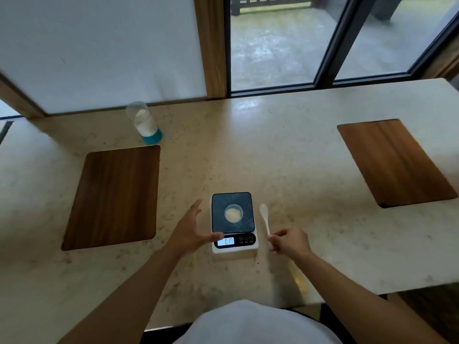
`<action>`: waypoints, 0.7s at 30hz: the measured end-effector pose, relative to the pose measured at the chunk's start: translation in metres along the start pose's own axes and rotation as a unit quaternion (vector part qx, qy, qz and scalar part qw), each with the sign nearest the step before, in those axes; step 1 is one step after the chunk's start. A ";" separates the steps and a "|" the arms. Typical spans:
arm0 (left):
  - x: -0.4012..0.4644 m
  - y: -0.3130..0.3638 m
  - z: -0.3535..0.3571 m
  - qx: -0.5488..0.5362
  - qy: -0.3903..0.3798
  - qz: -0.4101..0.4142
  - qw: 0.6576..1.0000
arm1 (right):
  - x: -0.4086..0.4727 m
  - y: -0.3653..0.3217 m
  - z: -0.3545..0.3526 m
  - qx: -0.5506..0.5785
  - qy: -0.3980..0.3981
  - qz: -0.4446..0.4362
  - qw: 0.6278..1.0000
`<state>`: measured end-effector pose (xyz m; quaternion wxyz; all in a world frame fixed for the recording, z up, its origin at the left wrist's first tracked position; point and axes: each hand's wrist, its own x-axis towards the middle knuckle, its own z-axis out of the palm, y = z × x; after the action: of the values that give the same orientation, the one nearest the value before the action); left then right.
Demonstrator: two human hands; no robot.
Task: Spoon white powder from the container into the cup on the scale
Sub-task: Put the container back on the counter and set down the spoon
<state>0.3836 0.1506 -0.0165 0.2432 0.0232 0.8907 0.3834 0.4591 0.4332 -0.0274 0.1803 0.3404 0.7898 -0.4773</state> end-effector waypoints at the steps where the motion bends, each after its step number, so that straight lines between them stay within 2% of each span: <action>1: -0.003 -0.002 0.002 -0.002 -0.002 -0.006 1.000 | 0.001 0.000 0.002 -0.005 0.000 0.000 1.000; 9: -0.017 -0.014 0.015 0.011 -0.007 -0.029 0.999 | 0.004 0.001 0.014 -0.023 0.007 -0.003 1.000; 21: -0.023 -0.014 0.019 0.015 -0.020 -0.027 0.999 | 0.001 -0.002 0.013 0.008 0.004 0.010 1.000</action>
<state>0.4150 0.1483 -0.0280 0.2711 0.0105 0.8917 0.3623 0.4564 0.4216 -0.0338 0.1795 0.3514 0.7832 -0.4805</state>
